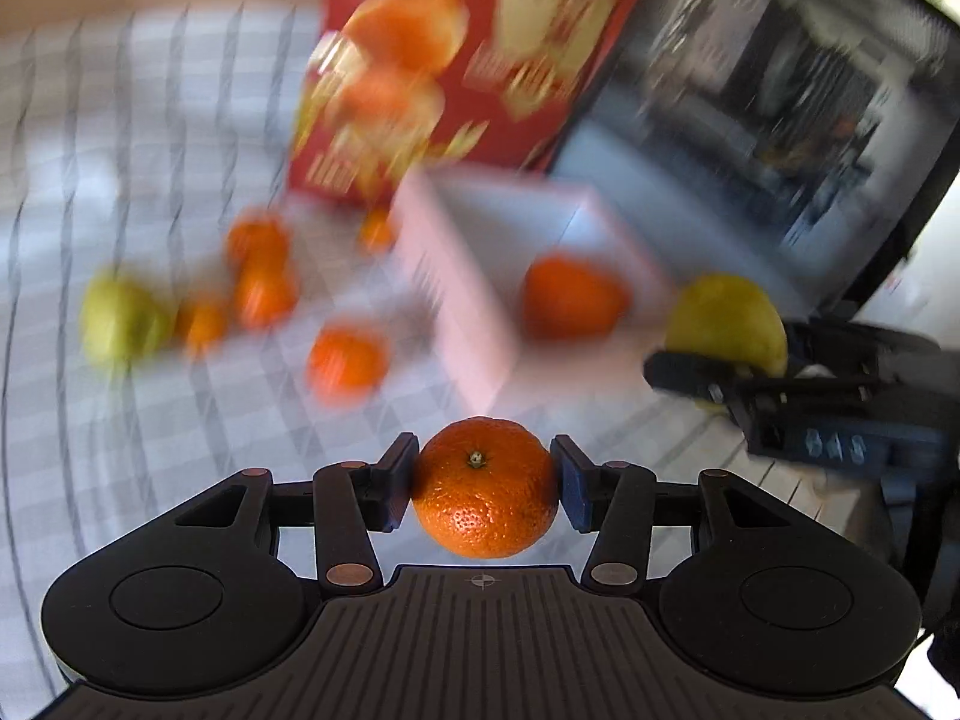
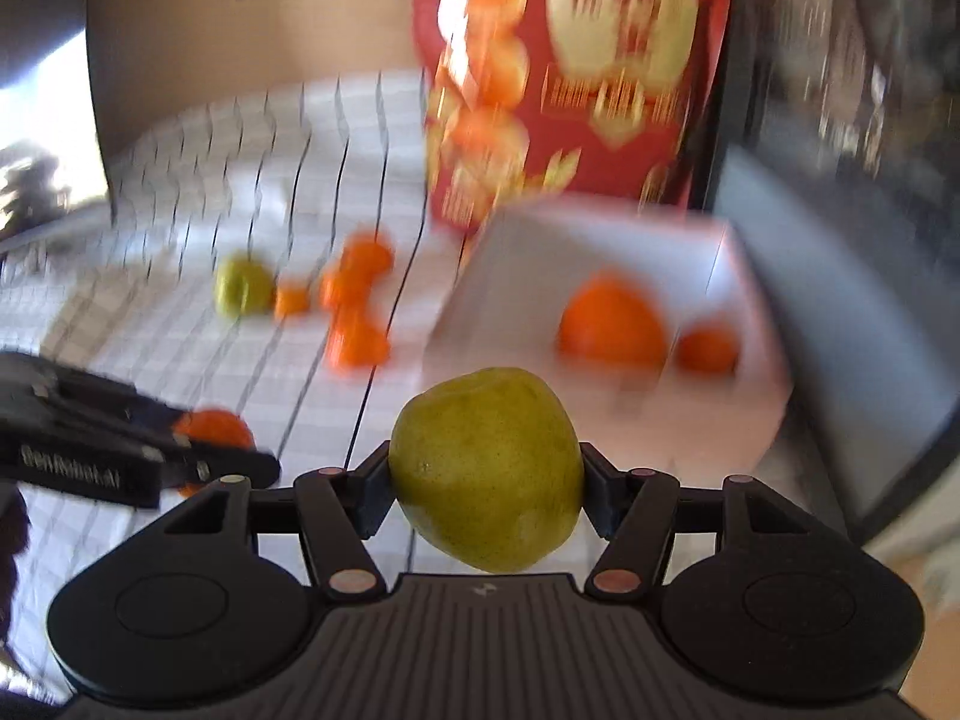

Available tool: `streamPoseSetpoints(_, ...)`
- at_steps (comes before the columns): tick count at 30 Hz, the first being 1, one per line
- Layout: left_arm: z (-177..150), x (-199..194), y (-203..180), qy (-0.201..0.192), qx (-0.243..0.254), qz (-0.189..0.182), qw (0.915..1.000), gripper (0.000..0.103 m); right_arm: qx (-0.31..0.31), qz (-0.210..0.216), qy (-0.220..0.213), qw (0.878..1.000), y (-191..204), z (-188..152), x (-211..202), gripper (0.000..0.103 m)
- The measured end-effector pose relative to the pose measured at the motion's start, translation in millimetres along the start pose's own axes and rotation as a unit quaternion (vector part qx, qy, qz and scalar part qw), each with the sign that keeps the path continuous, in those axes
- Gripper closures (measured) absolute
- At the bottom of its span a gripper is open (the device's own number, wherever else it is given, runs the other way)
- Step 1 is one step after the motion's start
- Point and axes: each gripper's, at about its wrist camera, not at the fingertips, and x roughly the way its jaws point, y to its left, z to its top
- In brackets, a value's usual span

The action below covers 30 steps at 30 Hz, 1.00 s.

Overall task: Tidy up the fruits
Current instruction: 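Carry the mandarin and the pomelo in both grippers over the pink box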

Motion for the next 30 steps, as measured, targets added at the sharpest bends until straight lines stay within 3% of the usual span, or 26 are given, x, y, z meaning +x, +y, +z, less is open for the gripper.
streamPoseSetpoints(3, 42, 14, -21, -0.031, 0.034, -0.006, 0.9989, 0.049, -0.006, -0.031, -0.031, 0.999, -19, 52, -3, 0.041)
streamPoseSetpoints(6, 78, 40, -37, -0.051, 0.037, -0.019, 0.9978, 0.049, 0.007, -0.040, -0.036, 0.999, -43, 99, 9, 0.041)
streamPoseSetpoints(10, 98, 99, -45, 0.002, 0.030, -0.031, 0.9991, 0.050, 0.014, -0.058, -0.022, 0.998, -70, 137, 42, 0.041)
streamPoseSetpoints(12, 97, 106, -46, -0.002, 0.033, -0.023, 0.9992, 0.050, 0.024, -0.056, -0.001, 0.998, -79, 142, 63, 0.041)
streamPoseSetpoints(15, 88, 91, -43, -0.026, 0.024, -0.020, 0.9992, 0.050, 0.035, -0.045, 0.042, 0.997, -90, 136, 99, 0.041)
streamPoseSetpoints(19, 69, 58, -32, -0.043, 0.025, 0.013, 0.9987, 0.050, 0.053, -0.044, 0.091, 0.994, -101, 121, 143, 0.041)
streamPoseSetpoints(25, 16, 20, 0, -0.032, -0.024, 0.057, 0.9976, 0.050, 0.047, -0.059, 0.152, 0.986, -102, 110, 200, 0.041)
streamPoseSetpoints(30, -26, -7, 34, -0.013, -0.071, 0.100, 0.9924, 0.050, 0.048, -0.062, 0.181, 0.980, -95, 98, 216, 0.041)
